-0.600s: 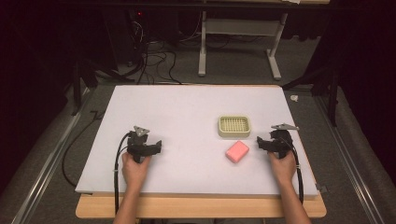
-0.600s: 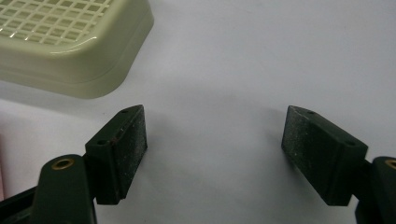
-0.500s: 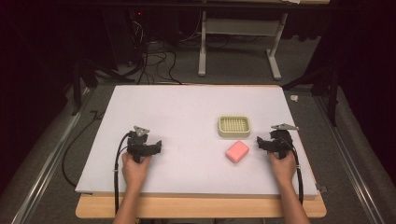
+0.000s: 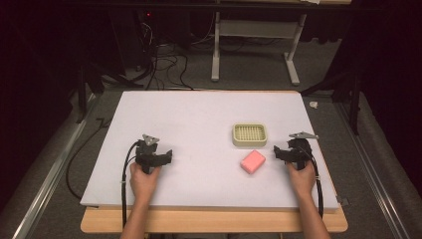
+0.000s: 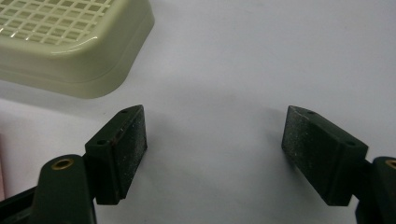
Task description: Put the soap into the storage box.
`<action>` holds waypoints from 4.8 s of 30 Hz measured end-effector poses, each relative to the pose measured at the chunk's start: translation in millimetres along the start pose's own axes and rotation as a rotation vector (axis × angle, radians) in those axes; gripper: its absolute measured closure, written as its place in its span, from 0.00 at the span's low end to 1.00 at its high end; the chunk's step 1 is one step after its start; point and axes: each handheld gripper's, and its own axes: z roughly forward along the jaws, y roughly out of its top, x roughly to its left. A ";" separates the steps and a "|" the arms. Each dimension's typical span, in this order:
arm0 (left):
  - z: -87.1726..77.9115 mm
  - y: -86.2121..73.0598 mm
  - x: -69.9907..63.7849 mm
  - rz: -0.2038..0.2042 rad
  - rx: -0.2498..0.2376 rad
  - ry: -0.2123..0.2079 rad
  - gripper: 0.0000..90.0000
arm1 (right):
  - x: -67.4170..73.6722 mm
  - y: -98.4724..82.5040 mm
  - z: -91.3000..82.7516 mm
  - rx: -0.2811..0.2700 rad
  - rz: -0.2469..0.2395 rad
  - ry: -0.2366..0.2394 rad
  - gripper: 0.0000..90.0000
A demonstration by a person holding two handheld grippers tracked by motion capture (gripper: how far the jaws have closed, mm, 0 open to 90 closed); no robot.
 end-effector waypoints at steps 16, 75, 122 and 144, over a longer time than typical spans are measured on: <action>0.0 0.1 0.1 -0.001 0.000 0.000 0.23 | -0.6 1.0 0.1 0.009 0.005 0.001 0.25; 0.0 0.1 0.2 -0.002 0.000 -0.001 0.23 | 20.8 -8.3 -56.3 -0.165 -0.035 0.226 0.18; 0.0 0.0 0.0 -0.002 0.000 0.001 0.23 | 82.3 -13.1 -47.4 -0.123 -0.223 0.329 0.14; 0.0 0.1 0.0 -0.002 0.000 0.001 0.23 | 95.4 -14.7 -25.2 -0.041 -0.288 0.295 0.13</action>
